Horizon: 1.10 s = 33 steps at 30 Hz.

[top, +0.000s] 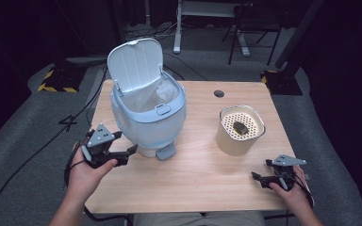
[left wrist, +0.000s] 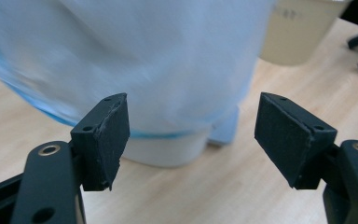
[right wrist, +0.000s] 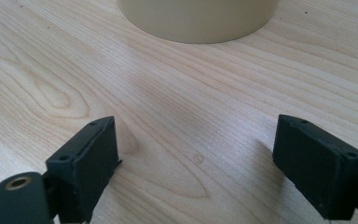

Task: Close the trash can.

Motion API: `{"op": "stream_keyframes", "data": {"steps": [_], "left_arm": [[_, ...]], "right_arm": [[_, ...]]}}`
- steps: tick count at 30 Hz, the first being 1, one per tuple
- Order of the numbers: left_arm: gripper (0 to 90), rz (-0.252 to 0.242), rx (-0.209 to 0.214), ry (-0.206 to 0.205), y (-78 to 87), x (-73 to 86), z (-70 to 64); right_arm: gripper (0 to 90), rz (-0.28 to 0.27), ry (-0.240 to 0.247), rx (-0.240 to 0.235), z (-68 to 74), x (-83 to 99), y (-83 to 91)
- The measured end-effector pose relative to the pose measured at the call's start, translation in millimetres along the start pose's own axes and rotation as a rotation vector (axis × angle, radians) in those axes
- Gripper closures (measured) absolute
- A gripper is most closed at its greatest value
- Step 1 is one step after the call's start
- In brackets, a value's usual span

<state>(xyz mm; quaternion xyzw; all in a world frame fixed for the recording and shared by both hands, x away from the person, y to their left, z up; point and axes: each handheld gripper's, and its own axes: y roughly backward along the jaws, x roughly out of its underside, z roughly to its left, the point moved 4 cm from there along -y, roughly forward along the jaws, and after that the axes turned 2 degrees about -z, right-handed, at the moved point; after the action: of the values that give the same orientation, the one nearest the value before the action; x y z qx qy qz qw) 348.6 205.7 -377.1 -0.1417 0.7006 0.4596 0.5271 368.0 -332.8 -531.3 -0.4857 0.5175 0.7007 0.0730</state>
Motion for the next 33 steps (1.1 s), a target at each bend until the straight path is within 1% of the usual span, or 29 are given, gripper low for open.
{"op": "stream_keyframes", "data": {"steps": [1,3,5,7,9,12,13,14,17,19,20,21,24,28,30,33], "left_arm": [[27.2,-0.008,-0.001,0.002,2.9,-4.6,2.2],[27.3,-0.041,-0.002,0.019,8.3,-14.0,6.6],[27.3,-0.065,-0.005,0.027,11.8,-20.7,10.2],[27.1,-0.100,-0.006,0.035,15.5,-28.0,14.0],[26.7,-0.140,-0.002,0.034,18.6,-35.4,17.5],[26.0,-0.164,-0.007,-0.003,22.5,-46.5,20.4],[26.0,-0.173,-0.008,-0.008,24.0,-50.4,21.3],[25.7,-0.188,-0.005,-0.008,25.4,-54.7,22.3],[25.3,-0.234,-0.002,0.013,28.5,-67.3,27.2],[25.4,-0.241,-0.030,0.002,28.6,-74.8,31.1],[25.4,-0.241,-0.042,0.005,28.3,-78.0,33.0],[25.4,-0.247,-0.045,0.012,27.7,-81.2,34.8],[25.6,-0.259,-0.026,0.029,25.1,-89.6,39.1],[26.2,-0.272,-0.044,0.045,22.7,-100.3,45.3],[26.3,-0.269,-0.058,0.049,21.8,-105.2,49.0],[27.3,-0.254,-0.071,0.081,19.7,-112.1,56.2]], "right_arm": [[14.4,-0.001,0.001,0.000,0.0,0.0,0.0],[14.4,0.000,0.000,0.000,0.0,0.0,0.0],[14.4,-0.001,0.001,0.000,-0.1,0.0,0.0],[14.4,-0.001,0.001,0.000,-0.1,0.0,-0.1],[14.4,0.000,0.000,0.000,0.0,0.0,0.0],[14.4,0.000,0.000,0.000,0.0,0.0,0.0],[14.4,-0.001,0.000,-0.001,-0.1,-0.1,-0.2],[14.4,-0.001,0.000,-0.001,-0.3,-0.6,-0.7],[14.5,0.001,0.003,-0.004,-1.7,-2.1,-2.3],[14.4,-0.001,0.001,0.000,-1.5,-2.3,-2.7],[14.4,0.000,0.001,0.000,-1.5,-2.3,-2.7],[14.4,-0.001,0.001,0.000,-1.5,-2.3,-2.7],[14.4,-0.001,-0.001,0.001,-1.4,-2.3,-2.8],[14.4,-0.001,0.002,0.000,-1.5,-2.3,-2.7],[14.4,0.001,-0.001,0.000,-1.5,-2.4,-2.7],[14.4,0.000,0.001,-0.001,-1.6,-2.5,-3.0]]}}
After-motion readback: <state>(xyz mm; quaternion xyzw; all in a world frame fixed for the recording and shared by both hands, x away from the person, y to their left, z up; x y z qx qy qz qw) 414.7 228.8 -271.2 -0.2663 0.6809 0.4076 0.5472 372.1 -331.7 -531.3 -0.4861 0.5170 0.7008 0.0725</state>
